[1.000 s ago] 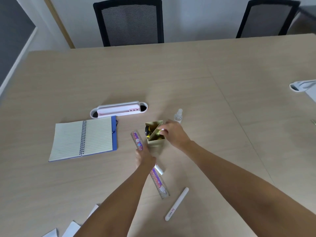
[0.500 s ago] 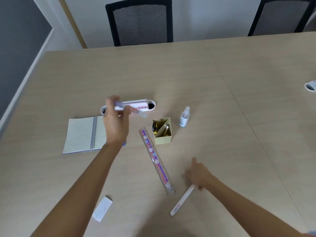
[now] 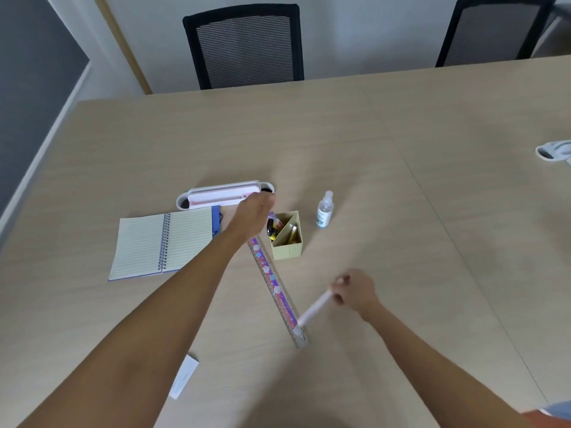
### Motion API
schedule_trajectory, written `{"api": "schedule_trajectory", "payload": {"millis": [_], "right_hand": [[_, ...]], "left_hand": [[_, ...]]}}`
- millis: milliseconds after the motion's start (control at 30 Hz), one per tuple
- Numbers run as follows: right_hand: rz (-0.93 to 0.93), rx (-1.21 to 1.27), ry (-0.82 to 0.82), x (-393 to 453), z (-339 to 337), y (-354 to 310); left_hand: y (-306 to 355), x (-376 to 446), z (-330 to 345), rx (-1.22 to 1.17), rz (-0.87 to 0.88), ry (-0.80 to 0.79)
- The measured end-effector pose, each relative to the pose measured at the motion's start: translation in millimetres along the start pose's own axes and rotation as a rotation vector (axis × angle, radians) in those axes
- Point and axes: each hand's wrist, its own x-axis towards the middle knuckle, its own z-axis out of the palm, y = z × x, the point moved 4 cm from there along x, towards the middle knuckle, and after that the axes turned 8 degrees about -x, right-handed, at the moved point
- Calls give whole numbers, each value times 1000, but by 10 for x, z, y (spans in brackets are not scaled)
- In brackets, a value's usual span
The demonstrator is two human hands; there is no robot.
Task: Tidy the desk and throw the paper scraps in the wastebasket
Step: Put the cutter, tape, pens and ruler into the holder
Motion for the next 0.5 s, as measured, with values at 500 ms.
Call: {"api": "schedule_trajectory", "payload": {"millis": [500], "right_hand": [[-636, -191, 280, 562, -148, -1334]], "left_hand": [[-1074, -187, 680, 214, -324, -385]]}}
